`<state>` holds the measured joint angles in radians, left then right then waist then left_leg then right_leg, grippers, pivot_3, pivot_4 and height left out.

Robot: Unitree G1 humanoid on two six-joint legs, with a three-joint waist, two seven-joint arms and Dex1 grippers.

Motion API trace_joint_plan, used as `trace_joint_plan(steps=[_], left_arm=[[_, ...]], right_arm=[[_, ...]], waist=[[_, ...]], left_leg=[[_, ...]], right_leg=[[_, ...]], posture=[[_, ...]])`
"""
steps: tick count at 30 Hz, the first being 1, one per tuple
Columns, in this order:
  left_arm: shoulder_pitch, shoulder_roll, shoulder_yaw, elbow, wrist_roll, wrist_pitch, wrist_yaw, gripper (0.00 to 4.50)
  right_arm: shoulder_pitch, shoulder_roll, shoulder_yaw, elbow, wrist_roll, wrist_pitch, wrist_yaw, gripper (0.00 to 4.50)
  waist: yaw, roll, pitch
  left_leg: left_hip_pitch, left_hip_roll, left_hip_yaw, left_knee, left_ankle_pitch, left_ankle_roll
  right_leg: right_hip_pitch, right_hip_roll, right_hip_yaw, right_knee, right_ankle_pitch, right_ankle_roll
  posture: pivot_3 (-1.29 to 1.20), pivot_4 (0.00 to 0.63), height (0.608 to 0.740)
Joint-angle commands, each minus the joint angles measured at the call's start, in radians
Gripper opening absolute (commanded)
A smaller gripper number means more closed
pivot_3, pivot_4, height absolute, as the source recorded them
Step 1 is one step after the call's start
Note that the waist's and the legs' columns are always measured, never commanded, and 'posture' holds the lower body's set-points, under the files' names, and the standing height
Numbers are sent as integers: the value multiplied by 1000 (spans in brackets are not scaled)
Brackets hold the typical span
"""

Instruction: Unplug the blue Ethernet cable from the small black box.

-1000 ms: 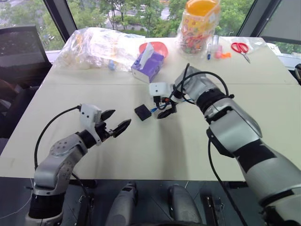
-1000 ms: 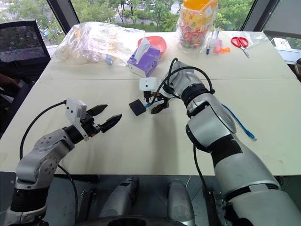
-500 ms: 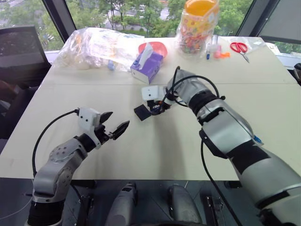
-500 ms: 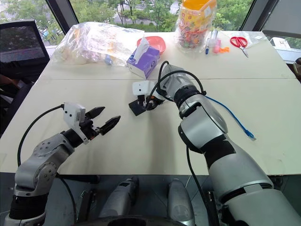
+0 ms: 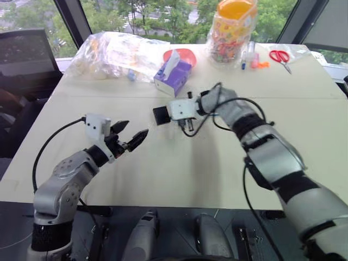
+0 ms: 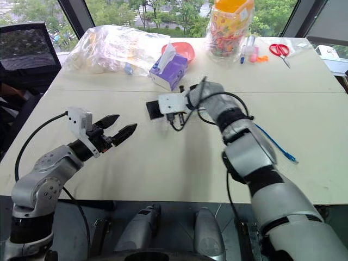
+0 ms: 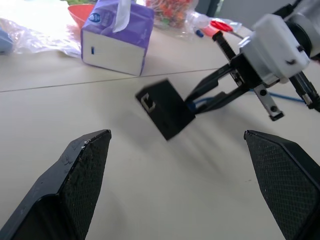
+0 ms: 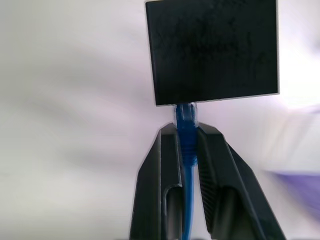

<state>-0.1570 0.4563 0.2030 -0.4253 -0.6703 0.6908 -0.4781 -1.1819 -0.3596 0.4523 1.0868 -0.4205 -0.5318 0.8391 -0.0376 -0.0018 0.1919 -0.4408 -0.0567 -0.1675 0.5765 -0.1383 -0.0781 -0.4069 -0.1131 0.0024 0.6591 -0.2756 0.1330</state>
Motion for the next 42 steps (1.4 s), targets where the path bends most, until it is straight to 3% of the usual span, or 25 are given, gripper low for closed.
trace_joint_plan(steps=[1,6,12,18,29,33,39,40,42], left_arm=[[-54,24,5,-2,-70,51,-36,4500],[-154,51,-14,67,-139,129,-106,4500],[-244,92,-68,145,-150,164,-209,4500],[-300,101,-110,214,-113,133,-280,4500],[-335,73,-129,252,-82,98,-308,4500],[-335,63,-135,258,-70,87,-314,3270],[-329,55,-141,260,-57,74,-330,811],[-328,54,-140,258,-57,75,-331,504],[-328,52,-140,257,-57,75,-333,496]], right_arm=[[146,-88,-59,-267,-25,-56,-180,53],[386,-182,-108,-679,-157,-25,-394,53],[571,-185,-155,-1034,-204,61,-443,53],[634,-186,-150,-1163,-204,121,-414,53],[656,-188,-138,-1227,-189,151,-364,53],[651,-183,-136,-1237,-183,156,-350,0],[648,-184,-134,-1244,-175,154,-332,0],[649,-185,-135,-1245,-173,154,-330,0],[649,-185,-135,-1248,-166,159,-318,0]], waist=[[-4,0,0],[-10,0,0],[-6,0,0],[-3,-2,0],[-4,-2,0],[-3,-3,0],[-3,-3,0],[-3,-3,0],[-3,-3,0]], left_leg=[[0,0,0,0,0,0],[2,1,2,0,0,0],[4,1,4,1,1,0],[7,1,5,2,1,0],[7,1,6,2,1,0],[7,1,6,2,1,0],[7,1,6,2,1,0],[7,1,6,2,1,0],[7,1,6,2,1,0]], right_leg=[[0,0,1,0,0,0],[-2,0,4,5,0,0],[0,1,7,5,0,0],[3,1,8,4,-2,-4],[3,1,8,4,-2,-4],[3,0,8,4,-2,-4],[3,0,8,4,-2,-4],[3,0,8,4,-2,-4],[3,0,8,4,-2,-4]], posture=[[0,150,728],[0,150,728],[0,150,728],[0,150,728],[0,150,728],[0,150,728],[0,150,728],[0,150,728],[0,150,728]])
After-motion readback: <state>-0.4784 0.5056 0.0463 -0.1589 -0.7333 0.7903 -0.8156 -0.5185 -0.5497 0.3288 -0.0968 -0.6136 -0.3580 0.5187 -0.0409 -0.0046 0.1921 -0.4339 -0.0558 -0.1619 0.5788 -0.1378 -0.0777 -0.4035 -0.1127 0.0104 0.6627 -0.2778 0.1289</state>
